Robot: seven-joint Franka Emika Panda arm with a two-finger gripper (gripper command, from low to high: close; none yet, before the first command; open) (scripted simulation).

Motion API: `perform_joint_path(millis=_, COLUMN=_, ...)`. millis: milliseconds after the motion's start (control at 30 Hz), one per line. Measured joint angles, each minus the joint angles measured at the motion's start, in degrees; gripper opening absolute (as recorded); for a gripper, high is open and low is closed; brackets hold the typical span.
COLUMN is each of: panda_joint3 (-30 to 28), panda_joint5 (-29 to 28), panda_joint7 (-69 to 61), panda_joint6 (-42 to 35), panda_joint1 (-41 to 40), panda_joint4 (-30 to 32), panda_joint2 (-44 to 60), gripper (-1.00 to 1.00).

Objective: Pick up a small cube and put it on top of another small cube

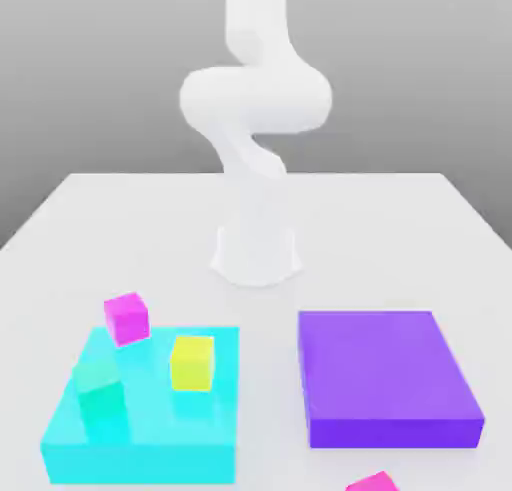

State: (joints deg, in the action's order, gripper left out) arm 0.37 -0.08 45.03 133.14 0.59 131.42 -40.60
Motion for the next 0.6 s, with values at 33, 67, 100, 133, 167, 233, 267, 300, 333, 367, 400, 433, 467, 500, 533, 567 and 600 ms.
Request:
perform_joint_path(millis=33, panda_joint3=0.2, panda_joint5=0.0, panda_joint7=-0.3, panda_joint6=0.6, panda_joint1=0.3, panda_joint4=-0.2, panda_joint2=2.3, gripper=0.00)
perform_joint_path(millis=67, panda_joint3=0.3, panda_joint5=-0.1, panda_joint7=-0.7, panda_joint6=1.2, panda_joint1=0.5, panda_joint4=-0.3, panda_joint2=4.4, gripper=0.00)
perform_joint_path(millis=100, panda_joint3=0.5, panda_joint5=-0.1, panda_joint7=-1.0, panda_joint6=1.7, panda_joint1=0.8, panda_joint4=-0.4, panda_joint2=6.5, gripper=0.00)
perform_joint_path(millis=133, panda_joint3=0.6, panda_joint5=-0.2, panda_joint7=-1.3, panda_joint6=2.3, panda_joint1=1.0, panda_joint4=-0.6, panda_joint2=8.6, gripper=0.00)
perform_joint_path(millis=167, panda_joint3=0.8, panda_joint5=-0.3, panda_joint7=-1.6, panda_joint6=2.8, panda_joint1=1.3, panda_joint4=-0.7, panda_joint2=10.7, gripper=0.00)
perform_joint_path(millis=233, panda_joint3=1.1, panda_joint5=-0.4, panda_joint7=-2.2, panda_joint6=3.9, panda_joint1=1.8, panda_joint4=-1.0, panda_joint2=14.9, gripper=0.00)
perform_joint_path(millis=267, panda_joint3=1.3, panda_joint5=-0.4, panda_joint7=-2.5, panda_joint6=4.5, panda_joint1=1.9, panda_joint4=-1.2, panda_joint2=17.0, gripper=0.00)
perform_joint_path(millis=300, panda_joint3=1.5, panda_joint5=-0.5, panda_joint7=-2.8, panda_joint6=5.0, panda_joint1=2.2, panda_joint4=-1.3, panda_joint2=19.0, gripper=0.00)
perform_joint_path(millis=333, panda_joint3=1.7, panda_joint5=-0.6, panda_joint7=-3.1, panda_joint6=5.6, panda_joint1=2.4, panda_joint4=-1.5, panda_joint2=21.1, gripper=0.00)
perform_joint_path(millis=367, panda_joint3=1.8, panda_joint5=-0.6, panda_joint7=-3.4, panda_joint6=6.1, panda_joint1=2.6, panda_joint4=-1.6, panda_joint2=23.2, gripper=0.00)
perform_joint_path(millis=400, panda_joint3=2.0, panda_joint5=-0.7, panda_joint7=-3.6, panda_joint6=6.7, panda_joint1=2.8, panda_joint4=-1.7, panda_joint2=25.3, gripper=0.00)
perform_joint_path(millis=433, panda_joint3=2.3, panda_joint5=-0.8, panda_joint7=-3.9, panda_joint6=7.2, panda_joint1=3.0, panda_joint4=-1.9, panda_joint2=27.4, gripper=0.00)
perform_joint_path(millis=467, panda_joint3=2.5, panda_joint5=-0.9, panda_joint7=-4.2, panda_joint6=7.7, panda_joint1=3.2, panda_joint4=-2.0, panda_joint2=29.4, gripper=0.00)
perform_joint_path(millis=500, panda_joint3=2.7, panda_joint5=-1.0, panda_joint7=-4.4, panda_joint6=8.3, panda_joint1=3.4, panda_joint4=-2.2, panda_joint2=31.5, gripper=0.00)
perform_joint_path(millis=533, panda_joint3=2.9, panda_joint5=-1.2, panda_joint7=-4.7, panda_joint6=8.8, panda_joint1=3.6, panda_joint4=-2.3, panda_joint2=33.6, gripper=0.00)
perform_joint_path(millis=567, panda_joint3=3.1, panda_joint5=-1.3, panda_joint7=-4.9, panda_joint6=9.4, panda_joint1=4.0, panda_joint4=-2.5, panda_joint2=35.7, gripper=0.00)
perform_joint_path(millis=600, panda_joint3=3.2, panda_joint5=-1.5, panda_joint7=-5.1, panda_joint6=9.9, panda_joint1=4.3, panda_joint4=-2.6, panda_joint2=37.7, gripper=0.00)
